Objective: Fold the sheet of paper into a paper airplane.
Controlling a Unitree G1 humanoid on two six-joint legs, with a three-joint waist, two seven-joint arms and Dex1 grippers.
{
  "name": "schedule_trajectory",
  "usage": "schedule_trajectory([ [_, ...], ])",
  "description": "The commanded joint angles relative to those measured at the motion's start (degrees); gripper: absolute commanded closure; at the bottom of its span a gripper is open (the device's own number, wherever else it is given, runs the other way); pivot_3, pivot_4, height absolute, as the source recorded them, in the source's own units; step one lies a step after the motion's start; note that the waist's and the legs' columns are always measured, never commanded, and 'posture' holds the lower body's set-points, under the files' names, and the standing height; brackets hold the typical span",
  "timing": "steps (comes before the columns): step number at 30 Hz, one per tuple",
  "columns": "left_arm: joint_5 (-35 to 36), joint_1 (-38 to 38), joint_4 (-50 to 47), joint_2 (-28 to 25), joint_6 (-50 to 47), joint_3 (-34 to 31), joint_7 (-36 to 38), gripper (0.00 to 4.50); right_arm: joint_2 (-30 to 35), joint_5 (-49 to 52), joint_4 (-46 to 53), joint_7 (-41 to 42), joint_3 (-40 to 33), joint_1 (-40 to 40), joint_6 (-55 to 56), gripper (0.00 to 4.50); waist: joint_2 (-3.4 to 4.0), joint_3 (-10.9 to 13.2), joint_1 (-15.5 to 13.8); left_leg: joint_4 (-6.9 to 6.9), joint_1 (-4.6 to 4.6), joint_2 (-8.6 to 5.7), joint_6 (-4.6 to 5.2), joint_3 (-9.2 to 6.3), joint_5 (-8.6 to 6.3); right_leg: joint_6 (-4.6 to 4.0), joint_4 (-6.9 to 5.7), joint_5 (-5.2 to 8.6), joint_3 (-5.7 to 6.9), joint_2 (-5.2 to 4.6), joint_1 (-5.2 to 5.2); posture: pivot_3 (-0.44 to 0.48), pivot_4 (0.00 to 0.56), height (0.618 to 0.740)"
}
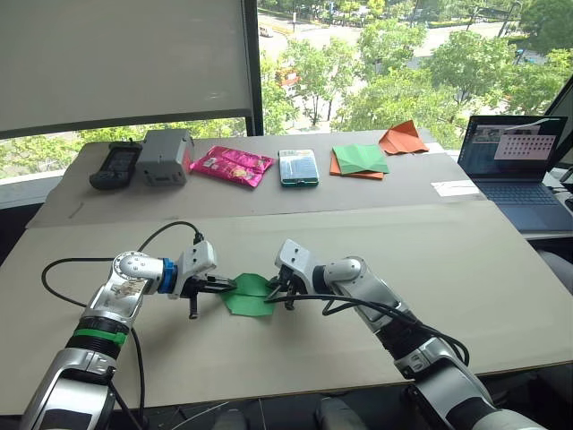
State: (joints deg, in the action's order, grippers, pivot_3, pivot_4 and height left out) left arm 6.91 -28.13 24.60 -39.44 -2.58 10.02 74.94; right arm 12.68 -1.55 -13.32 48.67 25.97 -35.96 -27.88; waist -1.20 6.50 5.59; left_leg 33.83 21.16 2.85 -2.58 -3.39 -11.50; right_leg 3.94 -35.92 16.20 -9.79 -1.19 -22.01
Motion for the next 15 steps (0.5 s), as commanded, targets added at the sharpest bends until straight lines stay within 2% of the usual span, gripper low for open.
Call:
schedule_trajectory([
  [1, -0.67, -1.45, 1.79, 0.45, 1.71, -0.78, -1.43, 4.47, 0.29, -1.82, -1.04, -1.0, 1.02, 0.08, -1.67, 4.5, 0.0, 0.0, 0.0, 0.0, 0.0, 0.0, 0.0, 0.0, 0.0, 0.0, 0.0, 0.0, 0.0, 0.0, -0.01, 0.0, 0.15, 0.74],
  [15, -4.26, -1.53, 6.25, 1.22, 5.07, 1.06, -3.31, 4.47, 0.1, -1.76, -0.18, -1.86, 1.12, -0.16, -3.05, 4.5, 0.01, -0.03, 0.0, 0.01, -0.04, 0.0, 0.0, 0.0, 0.0, 0.0, 0.01, 0.0, 0.0, 0.0, -0.01, 0.0, 0.15, 0.74],
])
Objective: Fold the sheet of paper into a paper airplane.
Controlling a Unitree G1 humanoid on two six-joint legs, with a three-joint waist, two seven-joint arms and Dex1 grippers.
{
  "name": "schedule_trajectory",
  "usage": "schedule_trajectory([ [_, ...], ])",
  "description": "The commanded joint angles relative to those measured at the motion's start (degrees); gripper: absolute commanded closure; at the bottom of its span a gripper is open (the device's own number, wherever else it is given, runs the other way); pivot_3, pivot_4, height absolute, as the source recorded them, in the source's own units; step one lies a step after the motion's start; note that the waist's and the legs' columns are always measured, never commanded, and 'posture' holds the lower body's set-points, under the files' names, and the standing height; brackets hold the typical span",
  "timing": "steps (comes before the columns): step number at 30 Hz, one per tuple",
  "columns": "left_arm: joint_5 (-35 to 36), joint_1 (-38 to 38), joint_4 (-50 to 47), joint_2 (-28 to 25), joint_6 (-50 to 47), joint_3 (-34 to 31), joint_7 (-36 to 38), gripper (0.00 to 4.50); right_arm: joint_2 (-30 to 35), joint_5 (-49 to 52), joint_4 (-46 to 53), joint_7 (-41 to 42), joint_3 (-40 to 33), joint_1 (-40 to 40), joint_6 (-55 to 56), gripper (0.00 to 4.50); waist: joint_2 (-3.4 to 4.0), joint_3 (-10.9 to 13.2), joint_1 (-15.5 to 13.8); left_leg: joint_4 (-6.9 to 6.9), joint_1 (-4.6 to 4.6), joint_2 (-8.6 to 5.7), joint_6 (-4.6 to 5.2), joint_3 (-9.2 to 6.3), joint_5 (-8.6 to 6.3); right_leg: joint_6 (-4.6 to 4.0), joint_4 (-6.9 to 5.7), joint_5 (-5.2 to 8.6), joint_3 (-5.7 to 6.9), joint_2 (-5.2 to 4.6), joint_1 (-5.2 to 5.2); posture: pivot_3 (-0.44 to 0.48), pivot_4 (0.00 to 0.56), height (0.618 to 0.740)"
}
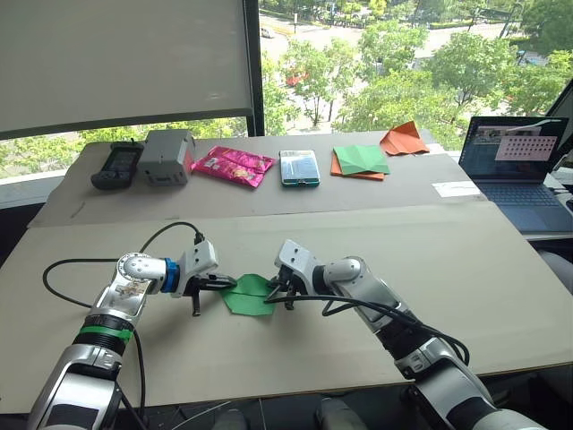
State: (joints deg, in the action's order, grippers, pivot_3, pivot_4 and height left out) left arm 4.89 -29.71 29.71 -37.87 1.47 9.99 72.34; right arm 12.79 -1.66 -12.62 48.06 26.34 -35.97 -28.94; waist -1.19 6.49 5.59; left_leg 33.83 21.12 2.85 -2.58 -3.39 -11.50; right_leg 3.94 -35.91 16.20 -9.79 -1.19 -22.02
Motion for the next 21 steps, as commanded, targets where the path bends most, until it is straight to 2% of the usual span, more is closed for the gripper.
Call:
schedule_trajectory([
  [1, -3.41, 0.22, 1.64, -0.53, 1.81, 1.6, -1.42, 4.47, -0.07, -1.57, -0.75, -1.41, 0.58, -0.17, -2.14, 4.5, 0.02, -0.03, 0.0, 0.0, -0.01, 0.0, 0.0, 0.0, 0.0, 0.0, 0.0, 0.0, 0.0, 0.0, 0.0, 0.0, 0.15, 0.74],
  [8, -6.84, 0.21, 4.65, -0.58, 5.91, 3.19, -3.47, 4.47, -0.27, -0.32, 2.79, -2.52, -1.24, -0.02, -2.71, 4.5, 0.08, -0.15, -0.07, 0.0, -0.01, -0.01, 0.0, 0.0, 0.0, 0.0, 0.0, 0.0, 0.0, 0.0, -0.01, 0.0, 0.15, 0.74],
  [14, -6.44, 0.68, 4.11, -0.29, 6.23, 3.23, -3.35, 4.5, -0.69, 0.92, 5.17, -5.24, -3.98, 0.02, -1.9, 2.54, 0.1, -0.14, -0.1, 0.0, 0.03, -0.01, 0.0, 0.0, 0.0, 0.01, 0.0, 0.0, 0.0, 0.0, -0.04, 0.0, 0.15, 0.74],
  [21, -6.01, 1.25, 2.37, -0.54, 5.43, 3.05, -3.07, 4.5, 0.51, 3.51, 15.75, -3.73, -5.9, 3.19, 5.08, 2.54, 0.11, -0.13, -0.09, -0.02, 0.06, -0.01, 0.0, 0.0, 0.0, 0.02, 0.02, 0.02, 0.0, 0.0, -0.04, 0.0, 0.15, 0.74],
])
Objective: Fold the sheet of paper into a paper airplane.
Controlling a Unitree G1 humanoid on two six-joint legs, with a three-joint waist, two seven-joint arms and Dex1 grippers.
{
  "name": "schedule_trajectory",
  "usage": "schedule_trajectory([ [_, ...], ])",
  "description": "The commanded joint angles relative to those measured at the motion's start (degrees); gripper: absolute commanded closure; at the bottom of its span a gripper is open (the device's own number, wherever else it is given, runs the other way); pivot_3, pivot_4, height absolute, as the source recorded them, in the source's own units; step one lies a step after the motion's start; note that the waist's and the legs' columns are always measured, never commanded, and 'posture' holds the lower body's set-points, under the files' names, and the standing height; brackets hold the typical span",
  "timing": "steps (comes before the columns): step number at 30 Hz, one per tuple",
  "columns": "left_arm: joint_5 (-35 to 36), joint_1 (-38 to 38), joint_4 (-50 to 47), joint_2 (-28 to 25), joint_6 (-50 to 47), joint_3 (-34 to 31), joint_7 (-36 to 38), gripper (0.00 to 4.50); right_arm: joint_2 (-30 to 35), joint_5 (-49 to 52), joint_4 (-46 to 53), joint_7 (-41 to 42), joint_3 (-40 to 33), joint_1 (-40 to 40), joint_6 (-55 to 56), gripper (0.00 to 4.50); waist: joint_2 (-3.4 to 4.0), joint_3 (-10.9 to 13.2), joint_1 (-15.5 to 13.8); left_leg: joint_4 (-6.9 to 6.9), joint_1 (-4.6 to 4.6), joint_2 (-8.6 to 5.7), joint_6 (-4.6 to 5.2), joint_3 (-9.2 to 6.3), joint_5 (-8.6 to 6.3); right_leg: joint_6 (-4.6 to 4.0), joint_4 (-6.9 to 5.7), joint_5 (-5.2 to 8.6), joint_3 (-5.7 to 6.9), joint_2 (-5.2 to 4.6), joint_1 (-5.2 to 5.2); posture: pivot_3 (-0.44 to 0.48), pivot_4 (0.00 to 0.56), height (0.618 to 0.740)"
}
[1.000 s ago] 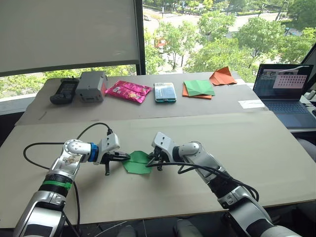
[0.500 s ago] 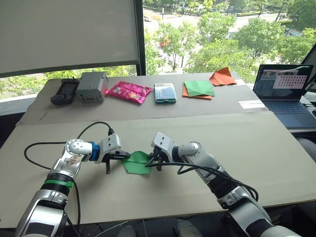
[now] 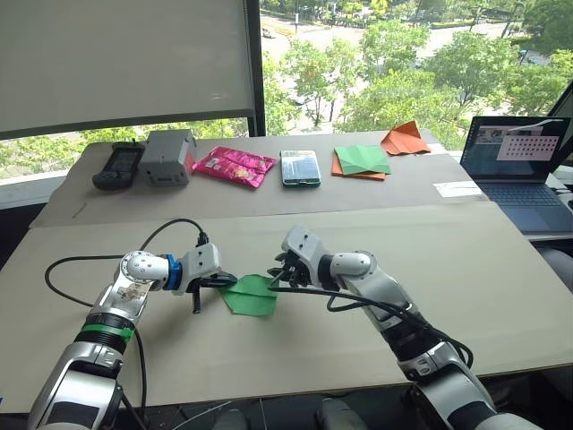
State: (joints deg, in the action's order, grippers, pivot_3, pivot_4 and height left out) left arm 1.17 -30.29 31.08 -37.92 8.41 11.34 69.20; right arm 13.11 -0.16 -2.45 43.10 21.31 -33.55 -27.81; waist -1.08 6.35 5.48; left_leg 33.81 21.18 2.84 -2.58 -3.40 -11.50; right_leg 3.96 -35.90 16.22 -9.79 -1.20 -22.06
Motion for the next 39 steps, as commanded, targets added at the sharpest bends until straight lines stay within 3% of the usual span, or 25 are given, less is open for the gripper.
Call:
schedule_trajectory([
  [1, -2.24, 1.83, 0.93, -0.49, -1.6, 1.66, 0.09, 4.5, 0.29, 2.12, 6.55, 1.35, -0.7, 1.23, 4.38, 2.54, 0.0, 0.0, 0.04, -0.01, -0.01, 0.0, 0.0, 0.0, 0.0, 0.01, 0.01, 0.01, 0.0, 0.0, 0.0, 0.0, 0.15, 0.74],
  [3, -2.16, 1.89, 0.71, -0.49, -1.66, 1.59, 0.13, 4.5, 0.21, 2.32, 8.41, 1.56, 0.37, 2.42, 5.7, 2.78, -0.01, 0.0, 0.01, -0.01, -0.01, 0.0, 0.0, 0.0, 0.0, 0.01, 0.02, 0.02, 0.0, 0.0, -0.03, 0.0, 0.15, 0.74],
  [8, -1.52, 2.31, -0.47, -0.46, -2.68, 1.49, 1.07, 4.5, -1.88, -0.92, 3.11, 0.08, 5.18, 2.69, 5.53, 4.38, -0.01, 0.0, 0.07, -0.01, -0.02, 0.0, 0.0, 0.0, 0.0, -0.08, 0.02, 0.06, 0.0, 0.0, -0.04, 0.0, 0.15, 0.74],
  [9, -1.53, 2.27, -0.48, -0.45, -2.78, 1.47, 1.1, 4.5, -2.25, -1.59, 1.61, -0.17, 5.98, 2.37, 6.2, 4.45, -0.01, 0.0, 0.06, -0.02, -0.02, 0.0, 0.0, 0.0, 0.0, -0.08, 0.02, 0.06, 0.0, 0.0, -0.05, 0.0, 0.15, 0.74],
  [24, -1.7, 2.66, -1.56, -0.97, -2.88, 1.25, 0.77, 4.5, -8.95, -6.89, -15.79, -3.65, 8.81, -1.45, 11.99, 4.45, -0.01, 0.01, 0.14, -0.03, -0.03, 0.0, 0.0, -0.01, 0.0, -0.02, 0.02, 0.03, 0.0, 0.0, -0.04, 0.0, 0.15, 0.74],
  [39, -1.83, 3.69, -3.0, -1.37, -3.74, 0.7, -0.3, 4.5, -7.74, -8.83, -15.87, -1.04, 10.73, 1.38, 8.24, 4.45, 0.05, -0.06, 0.18, -0.04, -0.06, 0.0, 0.01, -0.02, -0.01, -0.04, 0.02, 0.06, 0.0, 0.0, -0.02, 0.0, 0.15, 0.74],
])
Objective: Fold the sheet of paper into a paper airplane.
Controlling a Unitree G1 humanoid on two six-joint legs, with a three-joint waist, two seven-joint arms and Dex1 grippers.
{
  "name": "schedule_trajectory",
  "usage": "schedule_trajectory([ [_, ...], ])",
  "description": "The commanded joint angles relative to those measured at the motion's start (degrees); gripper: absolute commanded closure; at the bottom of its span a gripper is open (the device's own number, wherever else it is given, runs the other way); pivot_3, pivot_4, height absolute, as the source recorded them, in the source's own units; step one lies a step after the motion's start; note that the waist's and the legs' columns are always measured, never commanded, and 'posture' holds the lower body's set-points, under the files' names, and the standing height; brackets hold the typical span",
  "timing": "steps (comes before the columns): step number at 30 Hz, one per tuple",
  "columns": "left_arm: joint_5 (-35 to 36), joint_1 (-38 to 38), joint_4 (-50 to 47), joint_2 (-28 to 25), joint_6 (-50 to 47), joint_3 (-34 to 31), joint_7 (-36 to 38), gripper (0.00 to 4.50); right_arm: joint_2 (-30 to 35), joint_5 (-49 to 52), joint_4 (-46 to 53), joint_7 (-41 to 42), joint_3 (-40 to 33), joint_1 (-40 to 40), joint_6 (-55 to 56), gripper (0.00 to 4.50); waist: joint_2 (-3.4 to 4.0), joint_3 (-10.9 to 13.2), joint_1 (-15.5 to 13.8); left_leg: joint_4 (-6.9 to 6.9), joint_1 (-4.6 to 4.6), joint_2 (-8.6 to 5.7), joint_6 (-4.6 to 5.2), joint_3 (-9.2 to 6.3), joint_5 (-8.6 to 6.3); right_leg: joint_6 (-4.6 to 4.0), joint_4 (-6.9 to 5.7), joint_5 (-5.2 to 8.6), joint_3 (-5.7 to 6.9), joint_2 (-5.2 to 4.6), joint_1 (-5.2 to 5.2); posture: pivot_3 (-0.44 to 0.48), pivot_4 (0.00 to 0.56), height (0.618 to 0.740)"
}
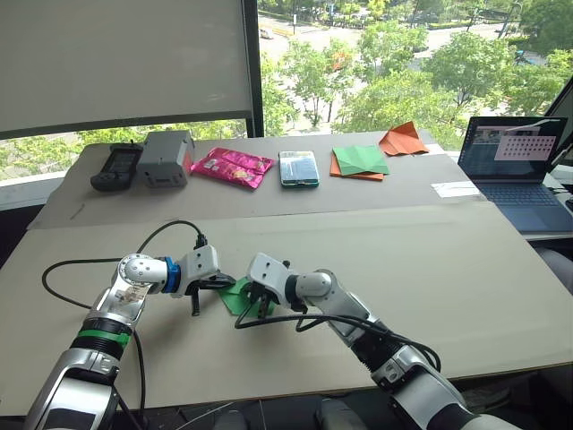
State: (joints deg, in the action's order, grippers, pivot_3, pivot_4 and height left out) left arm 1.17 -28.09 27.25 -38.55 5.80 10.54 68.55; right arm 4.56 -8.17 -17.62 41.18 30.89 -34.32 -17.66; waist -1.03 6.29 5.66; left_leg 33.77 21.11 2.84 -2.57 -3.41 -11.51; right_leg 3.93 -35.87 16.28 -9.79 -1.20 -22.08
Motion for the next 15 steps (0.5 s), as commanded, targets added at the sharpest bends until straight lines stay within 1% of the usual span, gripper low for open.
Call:
schedule_trajectory([
  [1, -1.8, 1.49, 0.82, -0.74, -1.17, 1.49, 0.38, 4.5, 0.9, -0.71, -0.33, 0.75, 0.85, 2.36, -1.87, 4.45, -0.01, -0.01, -0.01, 0.0, 0.0, 0.0, 0.0, 0.0, 0.0, 0.0, 0.0, 0.0, 0.0, 0.0, 0.0, 0.0, 0.15, 0.74],
  [4, -1.76, 1.49, 0.82, -0.81, -1.08, 1.5, 0.44, 4.5, 1.49, 1.92, 4.66, 2.9, -0.38, 3.86, -0.31, 4.45, -0.02, -0.02, -0.03, 0.0, 0.01, 0.0, 0.0, 0.0, 0.0, 0.01, 0.01, 0.02, 0.0, 0.0, 0.0, 0.0, 0.15, 0.74],
  [7, -1.8, 1.49, 0.83, -0.9, -0.97, 1.49, 0.49, 4.5, 1.99, 1.22, 6.66, 3.25, -0.08, 4.26, -1.35, 4.45, -0.01, -0.02, -0.03, 0.0, 0.02, 0.0, 0.0, 0.0, 0.0, 0.02, 0.01, 0.02, 0.0, 0.0, 0.0, 0.0, 0.15, 0.74],
  [11, -1.78, 1.48, 0.58, -0.99, -1.02, 1.52, 0.59, 4.5, 1.78, -0.37, 2.87, 1.45, -0.29, 3.66, -4.14, 4.45, -0.02, -0.02, -0.03, -0.01, 0.01, 0.0, 0.0, 0.0, 0.0, -0.04, 0.0, 0.06, 0.0, 0.0, -0.02, 0.0, 0.15, 0.74],
  [15, -1.76, 1.63, 0.42, -1.11, -1.02, 1.47, 0.54, 4.5, 2.25, -0.71, 1.8, 1.4, -0.46, 3.39, -4.54, 4.45, -0.03, -0.04, -0.02, -0.01, -0.02, 0.0, 0.0, -0.01, 0.0, -0.12, 0.0, 0.1, 0.0, 0.0, -0.01, 0.0, 0.15, 0.74],
])
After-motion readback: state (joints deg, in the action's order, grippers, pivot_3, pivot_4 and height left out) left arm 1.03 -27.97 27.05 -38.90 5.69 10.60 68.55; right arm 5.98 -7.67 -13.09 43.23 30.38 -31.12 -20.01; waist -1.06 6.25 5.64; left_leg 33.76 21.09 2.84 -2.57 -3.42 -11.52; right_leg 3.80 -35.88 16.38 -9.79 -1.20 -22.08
